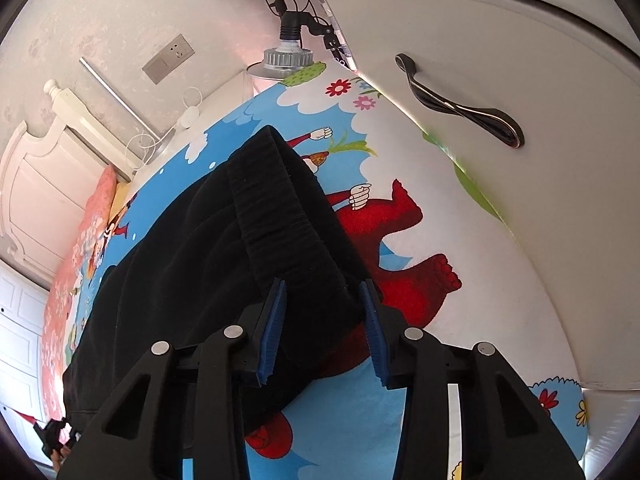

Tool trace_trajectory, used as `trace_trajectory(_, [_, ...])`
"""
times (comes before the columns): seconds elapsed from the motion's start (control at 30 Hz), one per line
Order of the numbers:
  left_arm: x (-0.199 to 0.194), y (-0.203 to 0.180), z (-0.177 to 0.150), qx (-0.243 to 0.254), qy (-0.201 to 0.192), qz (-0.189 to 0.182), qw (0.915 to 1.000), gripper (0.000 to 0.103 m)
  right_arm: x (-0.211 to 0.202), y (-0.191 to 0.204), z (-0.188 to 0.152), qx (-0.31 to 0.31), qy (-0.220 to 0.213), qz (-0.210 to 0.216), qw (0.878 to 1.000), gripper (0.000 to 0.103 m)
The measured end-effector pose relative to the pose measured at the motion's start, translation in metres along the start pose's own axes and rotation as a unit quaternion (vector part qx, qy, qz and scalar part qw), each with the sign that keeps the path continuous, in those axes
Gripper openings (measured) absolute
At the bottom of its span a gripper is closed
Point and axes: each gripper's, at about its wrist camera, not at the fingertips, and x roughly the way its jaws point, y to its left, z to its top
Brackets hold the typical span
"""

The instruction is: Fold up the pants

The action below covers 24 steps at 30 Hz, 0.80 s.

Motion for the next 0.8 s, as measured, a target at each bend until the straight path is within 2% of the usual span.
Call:
trace_trajectory(0.03, [0.001,0.002,0.005,-0.011,0.003,-0.009,0.9999,0.033,0.0,0.002,0.0,-0.004,-0.001,-0.002,1.0,0.038])
trace_trajectory(0.07, [-0.001,0.005,0.007,-0.023,0.004,-0.022,0.9995,0.037,0.0,0.003,0.001,-0.007,-0.002,-0.002,1.0,0.032])
trace_trajectory(0.1, [0.001,0.008,0.011,-0.033,0.005,-0.03,0.999,0.035,-0.001,0.003,0.001,-0.008,-0.003,-0.005,1.0,0.027])
trace_trajectory(0.13, [0.005,0.009,0.015,-0.042,0.012,-0.027,0.9987,0.029,-0.001,0.003,0.002,-0.01,-0.005,-0.011,1.0,0.019])
trace_trajectory(0.17, [0.008,0.007,0.018,-0.043,0.016,-0.02,0.9987,0.007,-0.003,0.002,0.005,-0.009,-0.004,-0.01,1.0,0.013])
trace_trajectory(0.27, [-0.016,0.0,0.017,-0.039,-0.01,-0.018,0.999,0.007,-0.023,0.007,0.012,-0.02,-0.023,-0.002,1.0,0.01])
trace_trajectory(0.37, [-0.05,-0.006,-0.001,-0.051,-0.039,-0.014,0.9978,0.007,-0.034,0.011,0.017,-0.035,-0.029,-0.004,0.999,0.01])
trace_trajectory(0.43, [-0.038,-0.003,-0.004,-0.036,-0.026,0.015,0.9989,0.007,-0.019,0.007,0.017,-0.033,-0.011,-0.019,0.999,0.01])
trace_trajectory(0.5, [-0.017,0.015,-0.007,-0.066,0.007,0.026,0.9974,0.007,-0.013,-0.001,0.015,-0.021,-0.002,-0.018,1.0,0.01])
trace_trajectory(0.53, [-0.019,0.024,-0.008,-0.084,0.006,0.011,0.9964,0.007,-0.015,-0.003,0.014,-0.018,-0.005,-0.012,1.0,0.01])
trace_trajectory(0.57, [-0.024,0.023,-0.008,-0.08,-0.006,0.002,0.9967,0.007,-0.02,-0.004,0.014,-0.014,-0.006,-0.005,1.0,0.01])
trace_trajectory(0.67, [-0.036,0.009,-0.004,-0.063,-0.022,0.001,0.9978,0.006,-0.034,0.002,0.018,-0.016,-0.013,0.012,1.0,0.01])
trace_trajectory(0.8, [-0.059,-0.011,0.007,-0.06,-0.048,-0.019,0.9968,0.006,-0.04,0.013,0.024,-0.032,-0.022,0.015,0.999,0.01])
